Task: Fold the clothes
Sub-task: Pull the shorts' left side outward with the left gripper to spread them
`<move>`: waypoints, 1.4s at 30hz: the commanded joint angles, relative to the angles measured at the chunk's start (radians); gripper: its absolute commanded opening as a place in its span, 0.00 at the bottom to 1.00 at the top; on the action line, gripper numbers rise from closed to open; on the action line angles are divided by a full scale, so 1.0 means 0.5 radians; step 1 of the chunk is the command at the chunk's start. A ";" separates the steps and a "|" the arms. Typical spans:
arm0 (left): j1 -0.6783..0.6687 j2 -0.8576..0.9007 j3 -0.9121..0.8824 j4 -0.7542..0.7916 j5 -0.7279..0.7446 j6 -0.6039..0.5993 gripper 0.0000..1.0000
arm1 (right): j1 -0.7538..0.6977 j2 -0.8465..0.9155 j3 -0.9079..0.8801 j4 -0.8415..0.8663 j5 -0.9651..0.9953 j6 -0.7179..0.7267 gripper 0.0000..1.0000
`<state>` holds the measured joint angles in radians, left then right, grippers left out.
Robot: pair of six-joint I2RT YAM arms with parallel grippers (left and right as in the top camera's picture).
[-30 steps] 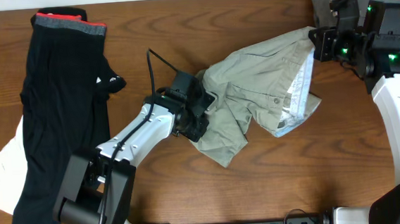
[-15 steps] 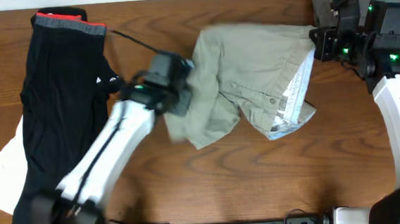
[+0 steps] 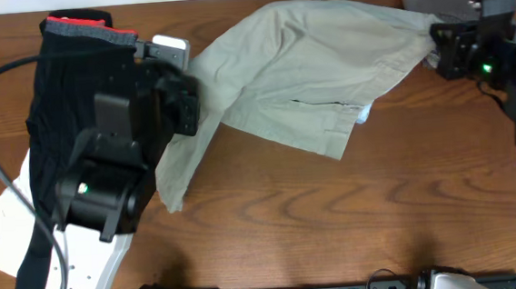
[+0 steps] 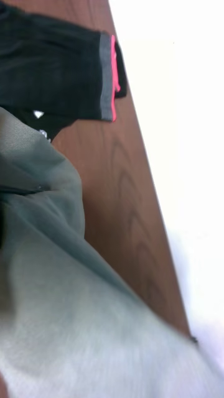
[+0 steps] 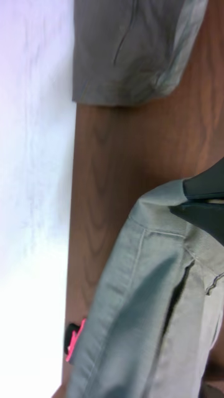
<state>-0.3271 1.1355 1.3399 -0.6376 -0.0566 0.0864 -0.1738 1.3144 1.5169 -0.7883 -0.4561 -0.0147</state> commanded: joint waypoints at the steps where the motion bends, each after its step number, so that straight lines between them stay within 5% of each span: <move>1: 0.016 -0.124 0.030 0.002 -0.091 0.032 0.06 | -0.074 -0.100 0.174 -0.117 0.009 -0.043 0.01; 21: -0.404 -0.452 0.218 -0.269 -0.060 -0.200 0.06 | -0.112 -0.390 0.775 -1.084 0.383 -0.023 0.01; 32: -0.367 0.211 0.217 -0.458 -0.212 -0.199 0.06 | -0.110 0.134 0.755 -1.233 0.529 -0.021 0.01; 42: -0.183 0.977 0.217 -0.092 -0.225 -0.198 0.06 | -0.076 0.981 0.724 -0.851 0.484 -0.042 0.01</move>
<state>-0.4458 1.5616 1.4322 -0.7216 -0.1356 -0.0036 -0.2184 1.7248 1.8824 -1.2469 -0.2119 -0.0311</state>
